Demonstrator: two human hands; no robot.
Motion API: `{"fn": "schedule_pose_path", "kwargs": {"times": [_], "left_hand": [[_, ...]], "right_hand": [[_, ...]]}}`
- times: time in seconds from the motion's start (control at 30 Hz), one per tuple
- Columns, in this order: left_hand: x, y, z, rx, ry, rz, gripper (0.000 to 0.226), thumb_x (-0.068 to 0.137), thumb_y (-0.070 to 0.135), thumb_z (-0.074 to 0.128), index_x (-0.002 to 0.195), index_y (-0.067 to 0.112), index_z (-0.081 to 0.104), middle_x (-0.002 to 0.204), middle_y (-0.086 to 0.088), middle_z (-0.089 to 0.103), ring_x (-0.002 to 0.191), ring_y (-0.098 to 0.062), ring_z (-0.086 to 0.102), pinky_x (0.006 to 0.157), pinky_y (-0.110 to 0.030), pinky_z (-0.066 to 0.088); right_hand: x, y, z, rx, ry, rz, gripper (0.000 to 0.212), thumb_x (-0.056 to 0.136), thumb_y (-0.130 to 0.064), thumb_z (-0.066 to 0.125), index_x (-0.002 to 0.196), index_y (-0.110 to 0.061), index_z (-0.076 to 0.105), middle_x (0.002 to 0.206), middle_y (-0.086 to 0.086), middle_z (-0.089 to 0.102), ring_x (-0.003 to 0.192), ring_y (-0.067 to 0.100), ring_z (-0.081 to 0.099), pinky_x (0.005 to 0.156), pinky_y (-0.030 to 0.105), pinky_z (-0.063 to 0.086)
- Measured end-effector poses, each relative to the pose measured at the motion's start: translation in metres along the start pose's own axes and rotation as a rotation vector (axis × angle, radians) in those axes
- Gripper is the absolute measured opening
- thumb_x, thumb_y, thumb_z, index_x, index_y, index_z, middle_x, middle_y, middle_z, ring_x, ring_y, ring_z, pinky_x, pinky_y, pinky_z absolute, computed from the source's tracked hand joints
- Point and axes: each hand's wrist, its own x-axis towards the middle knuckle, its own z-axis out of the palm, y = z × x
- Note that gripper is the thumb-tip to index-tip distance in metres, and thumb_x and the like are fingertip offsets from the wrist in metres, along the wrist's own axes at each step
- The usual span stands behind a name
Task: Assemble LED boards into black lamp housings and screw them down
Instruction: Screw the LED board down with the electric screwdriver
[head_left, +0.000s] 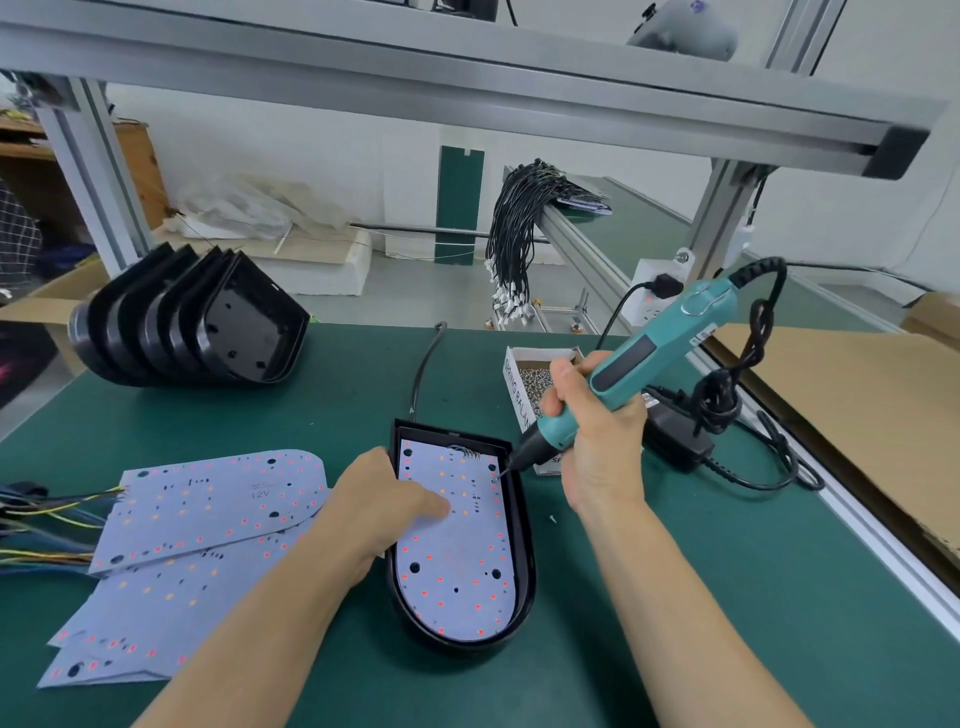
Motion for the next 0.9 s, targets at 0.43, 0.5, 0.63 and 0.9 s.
{"fn": "schedule_pose_path", "kwargs": {"times": [0.43,0.5,0.63,0.9], "left_hand": [[-0.006,0.004,0.003,0.033,0.040,0.005,0.059,0.053,0.013,0.076,0.106,-0.005,0.057,0.106,-0.024,0.066,0.097,-0.039,0.064,0.089,-0.050,0.052],[-0.008,0.006,0.004,0.034,0.038,0.013,0.066,0.046,0.018,0.069,0.106,-0.004,0.057,0.105,-0.023,0.066,0.097,-0.039,0.065,0.090,-0.051,0.052],[-0.008,0.006,0.004,0.053,0.037,0.016,0.067,0.045,0.019,0.068,0.107,-0.005,0.057,0.108,-0.024,0.066,0.100,-0.040,0.064,0.091,-0.053,0.051],[-0.002,0.002,0.001,0.031,0.060,-0.033,0.043,0.070,0.001,0.075,0.108,-0.007,0.057,0.108,-0.025,0.065,0.098,-0.041,0.064,0.091,-0.053,0.051]], "right_hand": [[0.007,-0.022,-0.005,-0.005,-0.428,0.213,0.063,0.049,-0.055,0.089,0.082,-0.018,0.050,0.068,0.000,0.050,0.063,0.020,0.047,0.069,0.030,0.042],[0.010,-0.024,-0.005,0.012,-0.426,0.239,0.065,0.052,-0.060,0.086,0.084,-0.016,0.049,0.070,0.001,0.050,0.064,0.020,0.048,0.072,0.033,0.043],[0.009,-0.024,-0.006,-0.062,-0.421,0.188,0.017,0.070,-0.026,0.068,0.071,-0.019,0.053,0.065,0.002,0.050,0.063,0.020,0.049,0.074,0.040,0.039],[0.018,-0.027,-0.021,-0.041,-0.670,0.299,0.022,0.058,-0.011,0.062,0.078,-0.011,0.052,0.069,0.006,0.050,0.071,0.023,0.048,0.077,0.034,0.042]]}}
